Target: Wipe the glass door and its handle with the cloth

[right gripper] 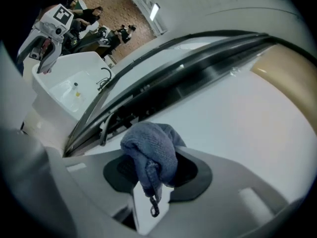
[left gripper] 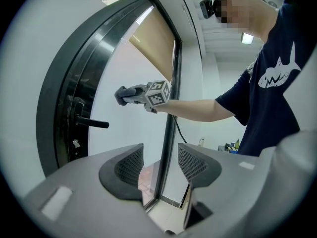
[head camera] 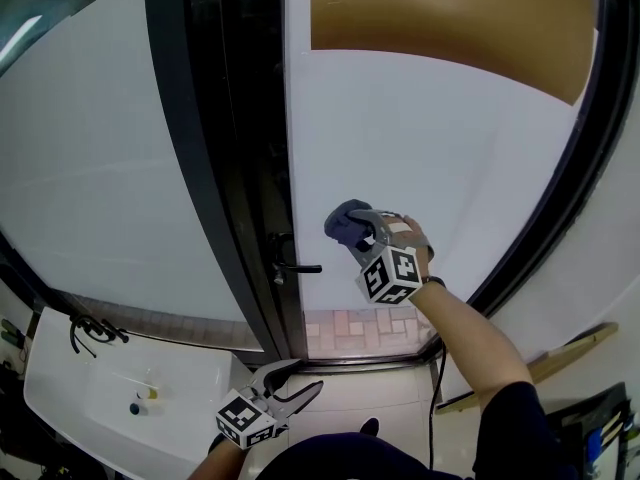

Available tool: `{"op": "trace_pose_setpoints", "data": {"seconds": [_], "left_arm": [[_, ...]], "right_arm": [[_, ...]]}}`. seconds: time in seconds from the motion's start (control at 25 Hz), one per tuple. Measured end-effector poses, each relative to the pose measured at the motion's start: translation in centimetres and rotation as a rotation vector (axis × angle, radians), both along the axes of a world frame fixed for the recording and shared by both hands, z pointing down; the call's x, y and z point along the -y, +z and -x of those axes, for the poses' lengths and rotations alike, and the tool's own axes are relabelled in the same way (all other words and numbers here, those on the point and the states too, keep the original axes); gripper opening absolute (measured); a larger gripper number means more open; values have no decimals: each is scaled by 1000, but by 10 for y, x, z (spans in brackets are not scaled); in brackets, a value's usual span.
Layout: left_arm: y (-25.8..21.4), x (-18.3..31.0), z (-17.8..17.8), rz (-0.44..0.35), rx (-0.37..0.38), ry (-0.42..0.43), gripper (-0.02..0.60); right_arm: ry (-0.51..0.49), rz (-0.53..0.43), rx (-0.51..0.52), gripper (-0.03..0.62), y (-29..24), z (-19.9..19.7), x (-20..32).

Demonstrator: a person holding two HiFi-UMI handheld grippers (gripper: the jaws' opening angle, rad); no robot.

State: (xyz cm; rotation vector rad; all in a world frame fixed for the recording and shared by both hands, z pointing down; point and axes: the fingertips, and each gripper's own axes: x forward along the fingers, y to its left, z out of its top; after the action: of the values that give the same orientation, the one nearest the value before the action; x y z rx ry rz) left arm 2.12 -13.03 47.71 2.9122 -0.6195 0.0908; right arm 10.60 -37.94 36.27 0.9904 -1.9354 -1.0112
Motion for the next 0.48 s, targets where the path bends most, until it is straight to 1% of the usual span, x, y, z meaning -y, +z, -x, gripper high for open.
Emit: {"op": "trace_pose_setpoints", "data": {"seconds": [0.12, 0.24, 0.36, 0.48], "left_arm": [[-1, 0, 10, -1, -3, -30, 213], [0, -2, 19, -2, -10, -53, 213], [1, -3, 24, 2, -12, -68, 213], [1, -4, 27, 6, -9, -71, 212]], "right_arm": [[-60, 19, -61, 132, 17, 52, 10], [-72, 37, -132, 132, 37, 80, 25], [-64, 38, -170, 132, 48, 84, 34], [-51, 38, -195, 132, 54, 70, 31]]}}
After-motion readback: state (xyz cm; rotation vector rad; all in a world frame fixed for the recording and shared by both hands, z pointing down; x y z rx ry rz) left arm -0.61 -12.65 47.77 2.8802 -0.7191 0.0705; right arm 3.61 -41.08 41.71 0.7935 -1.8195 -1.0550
